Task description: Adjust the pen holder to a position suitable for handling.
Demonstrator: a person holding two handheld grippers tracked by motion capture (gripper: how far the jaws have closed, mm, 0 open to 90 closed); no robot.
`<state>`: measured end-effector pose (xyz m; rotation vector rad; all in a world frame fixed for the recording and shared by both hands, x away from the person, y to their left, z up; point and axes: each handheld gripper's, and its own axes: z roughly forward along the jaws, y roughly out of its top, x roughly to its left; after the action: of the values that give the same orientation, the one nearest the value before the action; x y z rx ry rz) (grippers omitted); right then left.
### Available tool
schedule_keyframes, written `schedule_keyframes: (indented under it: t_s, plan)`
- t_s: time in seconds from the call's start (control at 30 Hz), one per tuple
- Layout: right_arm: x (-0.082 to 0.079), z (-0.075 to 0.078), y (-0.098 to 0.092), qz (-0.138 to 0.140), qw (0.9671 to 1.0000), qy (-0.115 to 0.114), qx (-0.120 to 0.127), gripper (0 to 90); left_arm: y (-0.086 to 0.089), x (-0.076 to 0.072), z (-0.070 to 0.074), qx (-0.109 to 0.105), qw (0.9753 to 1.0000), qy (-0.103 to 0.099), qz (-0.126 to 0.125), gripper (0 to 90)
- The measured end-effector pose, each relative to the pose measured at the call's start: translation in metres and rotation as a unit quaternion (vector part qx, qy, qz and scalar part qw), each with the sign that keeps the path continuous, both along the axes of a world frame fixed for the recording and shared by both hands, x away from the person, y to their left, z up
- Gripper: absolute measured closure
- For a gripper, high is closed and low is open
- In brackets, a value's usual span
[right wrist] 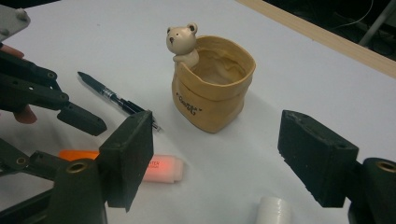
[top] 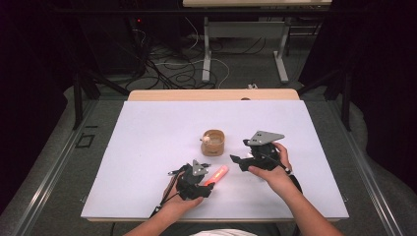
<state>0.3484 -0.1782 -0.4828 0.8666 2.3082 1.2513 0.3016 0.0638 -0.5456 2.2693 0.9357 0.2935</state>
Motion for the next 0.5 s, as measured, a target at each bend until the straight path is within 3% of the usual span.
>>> schedule_keyframes:
  t_s: [0.5]
  plan:
    - [0.0005, -0.0015, 0.0004, 0.002, 1.0000, 0.003, -0.001, 26.4, -0.0069, -0.0023, -0.0066, 0.011, 0.9999, 0.000, -0.006, 57.8]
